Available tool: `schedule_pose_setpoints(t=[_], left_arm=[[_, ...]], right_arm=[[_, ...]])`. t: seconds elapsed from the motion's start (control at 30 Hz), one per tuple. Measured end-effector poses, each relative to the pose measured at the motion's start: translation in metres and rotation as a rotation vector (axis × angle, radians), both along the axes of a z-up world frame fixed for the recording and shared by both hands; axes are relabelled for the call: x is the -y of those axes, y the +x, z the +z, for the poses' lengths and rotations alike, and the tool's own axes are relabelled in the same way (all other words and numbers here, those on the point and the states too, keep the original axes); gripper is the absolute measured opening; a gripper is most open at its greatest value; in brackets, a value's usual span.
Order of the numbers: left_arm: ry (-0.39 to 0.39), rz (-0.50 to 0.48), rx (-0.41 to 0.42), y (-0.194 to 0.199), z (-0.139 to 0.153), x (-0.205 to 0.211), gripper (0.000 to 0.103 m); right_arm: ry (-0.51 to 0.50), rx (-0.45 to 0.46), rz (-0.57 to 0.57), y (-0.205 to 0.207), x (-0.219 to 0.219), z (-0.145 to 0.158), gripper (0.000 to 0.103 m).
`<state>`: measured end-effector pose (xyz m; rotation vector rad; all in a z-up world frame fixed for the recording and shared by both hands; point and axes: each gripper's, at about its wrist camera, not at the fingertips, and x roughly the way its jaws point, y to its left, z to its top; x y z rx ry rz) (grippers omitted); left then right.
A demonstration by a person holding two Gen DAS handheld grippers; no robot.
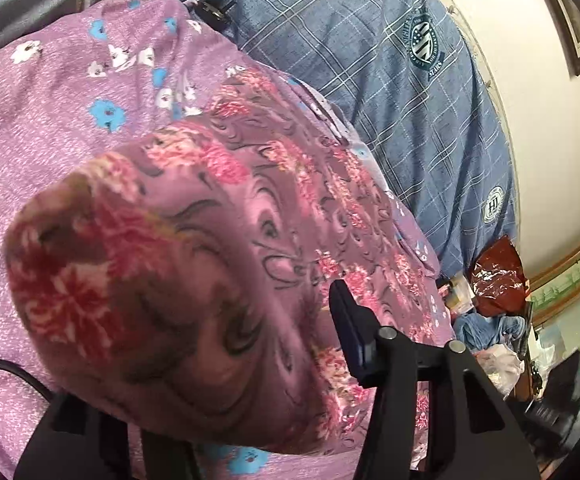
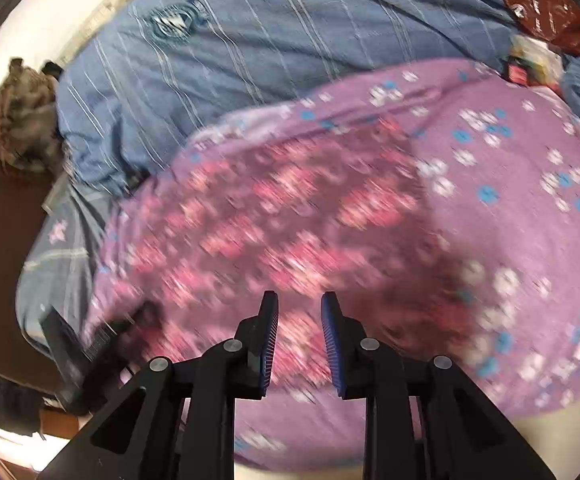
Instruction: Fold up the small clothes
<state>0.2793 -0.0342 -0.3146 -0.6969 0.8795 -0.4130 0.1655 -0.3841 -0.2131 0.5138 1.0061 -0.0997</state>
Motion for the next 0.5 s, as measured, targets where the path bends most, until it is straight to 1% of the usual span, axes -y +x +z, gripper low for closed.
schedule_pose_setpoints(t=[0.03, 0.07, 0.1, 0.13, 0.17, 0.2, 0.23, 0.3, 0.33, 0.37, 0.4, 0.43, 0.47, 0.5], left_arm=[[0.008, 0.004, 0.005, 0.000, 0.001, 0.002, 0.051], [0.028, 0.012, 0.012, -0.001, 0.002, 0.005, 0.047], [0.043, 0.020, 0.016, -0.001, 0.003, 0.007, 0.041], [0.059, 0.030, 0.021, -0.002, 0.004, 0.008, 0.030], [0.063, 0.040, 0.028, -0.002, 0.005, 0.007, 0.027], [0.057, 0.042, 0.033, -0.002, 0.005, 0.006, 0.026], [0.058, 0.042, 0.041, -0.002, 0.006, 0.006, 0.026], [0.092, 0.038, 0.061, -0.003, 0.007, 0.009, 0.026], [0.098, 0.035, 0.065, -0.002, 0.007, 0.010, 0.026], [0.100, 0.027, 0.065, -0.001, 0.005, 0.011, 0.027], [0.108, 0.016, 0.056, 0.001, 0.003, 0.012, 0.029], [0.115, 0.009, 0.043, 0.003, 0.000, 0.013, 0.034], [0.110, 0.003, 0.045, 0.003, -0.003, 0.011, 0.034], [0.112, 0.002, 0.054, 0.002, -0.002, 0.011, 0.034]], right_arm=[[0.007, 0.004, -0.017, -0.004, 0.004, 0.000, 0.025], [0.020, 0.030, -0.024, -0.005, 0.007, 0.001, 0.025], [0.040, 0.073, -0.017, -0.001, 0.008, 0.004, 0.025], [0.047, 0.092, -0.013, 0.005, 0.005, 0.006, 0.025], [0.050, 0.114, -0.003, 0.014, -0.001, 0.007, 0.025], [0.047, 0.144, 0.025, 0.029, -0.010, 0.004, 0.024], [0.042, 0.145, 0.042, 0.044, -0.020, -0.001, 0.019], [0.071, 0.117, 0.062, 0.074, -0.038, -0.017, 0.015], [0.078, 0.111, 0.073, 0.085, -0.046, -0.025, 0.010], [0.065, 0.107, 0.081, 0.099, -0.055, -0.036, 0.009], [0.075, 0.092, 0.085, 0.111, -0.060, -0.049, 0.009], [0.117, 0.051, 0.095, 0.122, -0.064, -0.067, 0.009], [0.141, 0.012, 0.099, 0.128, -0.066, -0.082, 0.006], [0.162, 0.033, 0.093, 0.130, -0.065, -0.096, 0.003]])
